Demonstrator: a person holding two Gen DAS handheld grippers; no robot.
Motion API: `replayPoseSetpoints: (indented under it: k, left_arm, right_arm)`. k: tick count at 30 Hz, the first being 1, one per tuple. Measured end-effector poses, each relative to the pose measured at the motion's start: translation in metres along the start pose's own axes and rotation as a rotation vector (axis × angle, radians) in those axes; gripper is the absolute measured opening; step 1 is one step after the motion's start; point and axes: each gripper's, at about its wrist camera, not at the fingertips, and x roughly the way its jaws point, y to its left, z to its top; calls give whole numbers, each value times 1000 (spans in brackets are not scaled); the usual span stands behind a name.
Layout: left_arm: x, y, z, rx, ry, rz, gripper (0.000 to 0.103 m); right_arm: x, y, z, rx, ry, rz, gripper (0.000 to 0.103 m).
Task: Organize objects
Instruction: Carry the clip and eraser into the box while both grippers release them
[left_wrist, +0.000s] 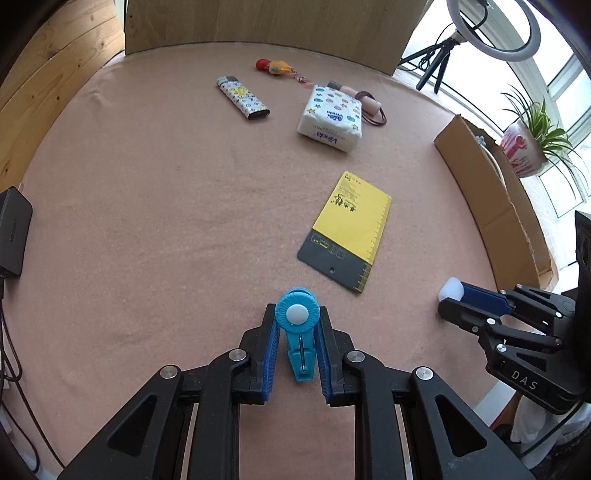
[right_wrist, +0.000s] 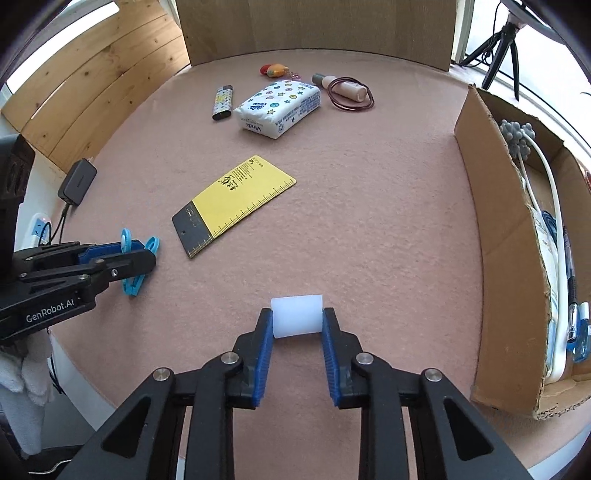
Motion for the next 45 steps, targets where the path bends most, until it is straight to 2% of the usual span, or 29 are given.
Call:
replayPoseSetpoints:
  k: [4,8,11,16,21,28,32,37,39,40,41,43,45]
  left_arm:
    - [1,2,0,-39,-6,-12,20]
    - [-2,3,4,-105,-14,-53,19]
    - [-10,-10,11,-95,-40,-67,19]
    - [-20,-52,30,-38,-77,-102,19]
    - [-20,-106,48,32,-95,-158,19]
    - [-8,-190,69,125,-92,-254,19]
    - [2,-232,82,171,-101,-265,19]
    - [13,-273,95,210,-108,-256,20]
    - [24,-281,97,209,-70,-286,39]
    - [28,-280,97,177,-56,-288,55]
    - [28,-278,95,150,-58,-290,57]
    - [27,-271,91,137,-62,-276,57]
    - [24,-260,86,139,-72,-230,57]
  right_arm:
    - [-10,-5,3,15,-20,31,23]
    - [-33,-14,13,36,-97,49,23]
    - [-52,-31,18,54,-148,48,23]
    - [-83,-73,19,125,-214,48,23]
    - [-109,-121,10,190,-266,-17,23]
    - [-124,-176,-4,243,-288,-84,23]
    - [-126,-194,-10,268,-293,-72,23]
    - [-123,-197,-14,248,-294,-43,24]
    - [-121,-198,-16,242,-302,-24,27]
    - [-119,-197,-16,238,-286,-1,39]
    - [-118,-198,-17,241,-273,18,47]
    - [-116,-199,-20,259,-276,23,50]
    - [-113,-199,-21,267,-264,10,50]
